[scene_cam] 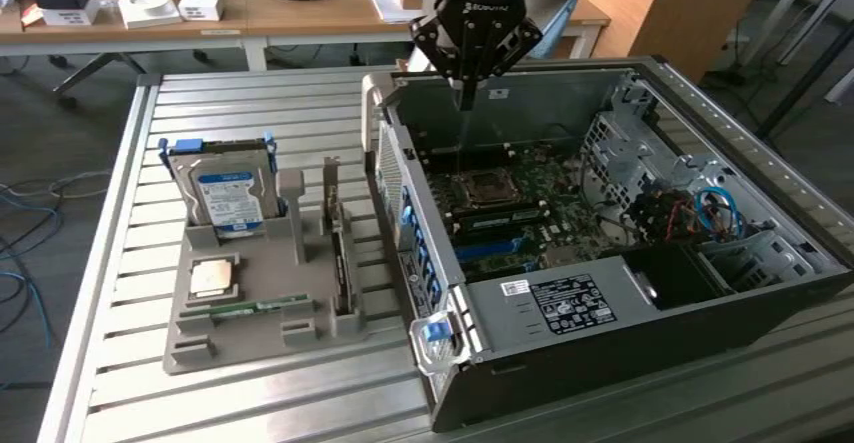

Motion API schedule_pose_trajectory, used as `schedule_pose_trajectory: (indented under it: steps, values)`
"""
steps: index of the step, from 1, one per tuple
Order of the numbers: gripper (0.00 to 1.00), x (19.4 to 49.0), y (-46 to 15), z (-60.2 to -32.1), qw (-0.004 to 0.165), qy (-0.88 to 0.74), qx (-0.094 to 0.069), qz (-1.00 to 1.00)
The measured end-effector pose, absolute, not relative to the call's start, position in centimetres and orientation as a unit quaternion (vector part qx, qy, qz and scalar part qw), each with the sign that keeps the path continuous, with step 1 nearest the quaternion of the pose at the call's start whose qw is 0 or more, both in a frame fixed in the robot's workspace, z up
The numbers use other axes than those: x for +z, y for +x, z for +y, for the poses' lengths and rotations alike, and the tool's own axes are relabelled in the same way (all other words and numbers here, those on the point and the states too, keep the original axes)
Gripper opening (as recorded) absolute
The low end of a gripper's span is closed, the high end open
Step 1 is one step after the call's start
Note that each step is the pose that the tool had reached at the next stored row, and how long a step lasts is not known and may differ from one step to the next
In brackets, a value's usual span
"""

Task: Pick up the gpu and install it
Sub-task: 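Reach for the gpu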

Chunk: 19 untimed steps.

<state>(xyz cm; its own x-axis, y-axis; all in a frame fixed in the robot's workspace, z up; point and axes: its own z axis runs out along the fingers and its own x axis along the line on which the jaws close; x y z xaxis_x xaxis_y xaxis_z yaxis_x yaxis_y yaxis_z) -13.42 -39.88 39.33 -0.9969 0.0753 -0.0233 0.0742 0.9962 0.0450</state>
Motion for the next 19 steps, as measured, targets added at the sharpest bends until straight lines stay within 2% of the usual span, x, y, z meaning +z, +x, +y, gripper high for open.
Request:
schedule_pose_trajectory:
  steps: [19]
  values:
    - [0.11,39.3,-18.4,-39.9,0.012,0.037,0.022,0.999]
